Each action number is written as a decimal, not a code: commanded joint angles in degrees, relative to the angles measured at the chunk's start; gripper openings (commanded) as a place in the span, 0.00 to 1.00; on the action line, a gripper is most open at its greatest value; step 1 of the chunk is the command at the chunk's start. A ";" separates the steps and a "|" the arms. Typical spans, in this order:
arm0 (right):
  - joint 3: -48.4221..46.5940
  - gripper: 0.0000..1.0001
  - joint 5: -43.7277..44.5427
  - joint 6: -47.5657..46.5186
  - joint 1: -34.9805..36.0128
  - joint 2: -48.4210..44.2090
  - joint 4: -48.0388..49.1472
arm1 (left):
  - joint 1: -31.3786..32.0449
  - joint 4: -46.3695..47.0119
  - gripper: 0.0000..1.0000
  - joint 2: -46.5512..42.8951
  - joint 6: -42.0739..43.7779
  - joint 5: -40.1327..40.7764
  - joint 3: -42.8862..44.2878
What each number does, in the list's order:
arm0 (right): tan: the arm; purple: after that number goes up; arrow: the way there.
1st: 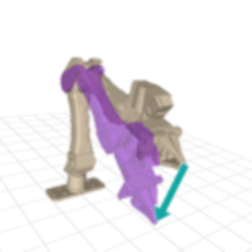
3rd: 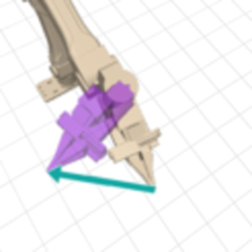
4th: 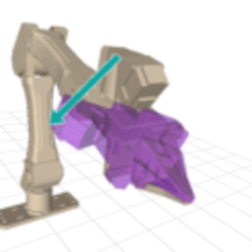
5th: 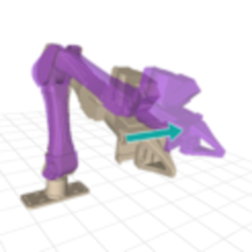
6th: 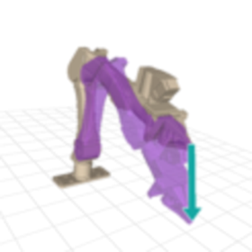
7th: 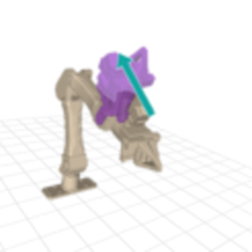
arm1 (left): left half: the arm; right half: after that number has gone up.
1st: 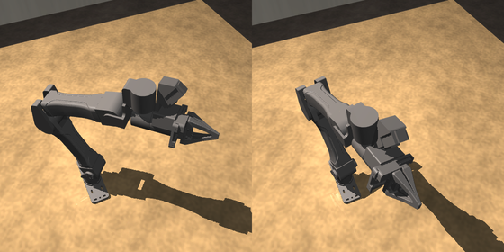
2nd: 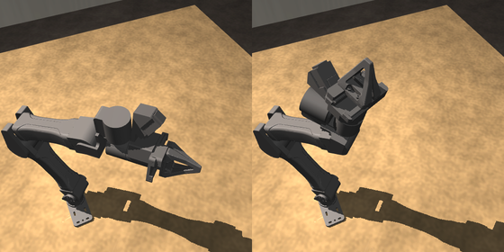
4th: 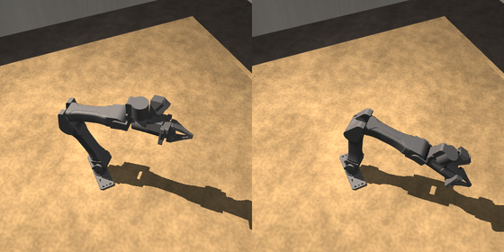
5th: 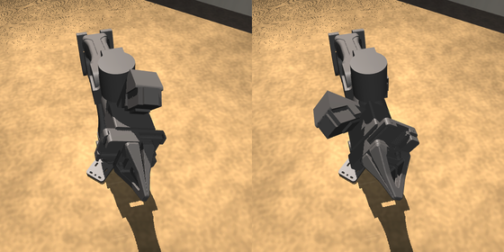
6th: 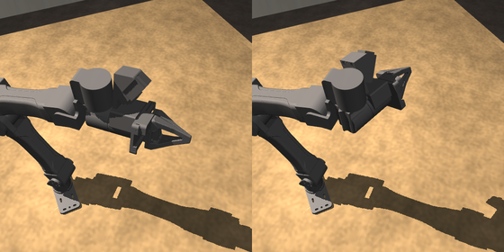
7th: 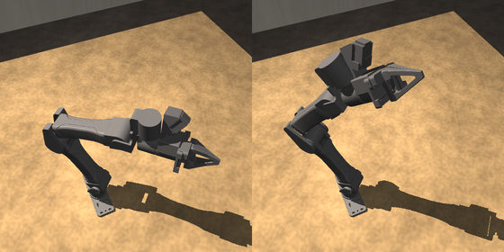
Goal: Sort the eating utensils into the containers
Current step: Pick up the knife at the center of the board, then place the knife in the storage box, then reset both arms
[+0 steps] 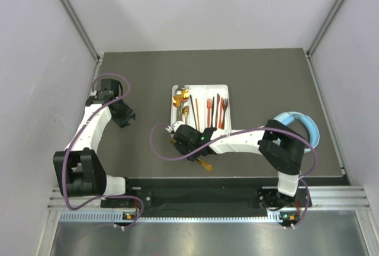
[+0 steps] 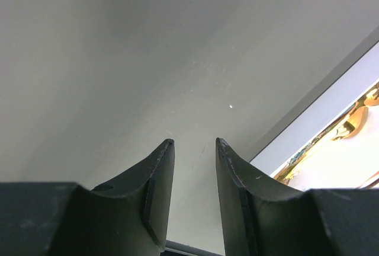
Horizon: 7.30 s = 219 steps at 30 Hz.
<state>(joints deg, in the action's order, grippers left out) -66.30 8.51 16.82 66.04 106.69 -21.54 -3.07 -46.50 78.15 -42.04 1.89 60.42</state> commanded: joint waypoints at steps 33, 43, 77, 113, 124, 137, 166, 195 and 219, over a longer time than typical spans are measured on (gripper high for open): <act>2.59 0.00 -9.82 -0.38 0.66 7.13 -11.33 | -0.01 0.45 0.38 -2.04 -0.23 -0.84 -0.92; -7.52 0.00 -10.89 -7.50 2.60 5.02 -15.19 | -3.59 -0.52 0.41 -2.04 -2.25 4.79 -0.22; -40.40 0.00 -5.09 -19.37 -8.47 13.99 -18.71 | -9.06 0.44 0.40 -0.10 0.03 3.56 1.19; -43.82 0.00 -3.94 4.69 -20.34 14.42 -22.14 | -8.97 -0.96 0.36 3.76 0.38 1.45 4.44; -46.64 0.00 -6.76 15.61 -22.01 18.29 -23.46 | -8.97 -1.40 0.35 4.47 0.56 -0.31 4.79; -44.97 0.00 -10.18 24.05 -22.18 22.76 -21.62 | -8.97 -0.52 0.35 4.03 0.12 -1.63 3.21; -35.04 0.41 -7.98 10.52 -27.36 -5.35 -15.81 | -5.55 2.11 0.39 5.60 4.51 -9.26 5.67; -15.26 0.44 -21.78 8.95 -60.06 -19.95 -19.86 | 12.21 -8.17 0.41 19.85 9.61 -13.41 25.19; -11.57 0.46 -26.88 5.51 -59.45 -17.93 -21.96 | 22.49 -4.39 0.43 32.41 11.81 -13.76 34.58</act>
<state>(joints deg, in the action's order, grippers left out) -77.12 -17.34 22.94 6.59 89.54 -44.38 19.68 -52.49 110.59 -30.70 -12.36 90.91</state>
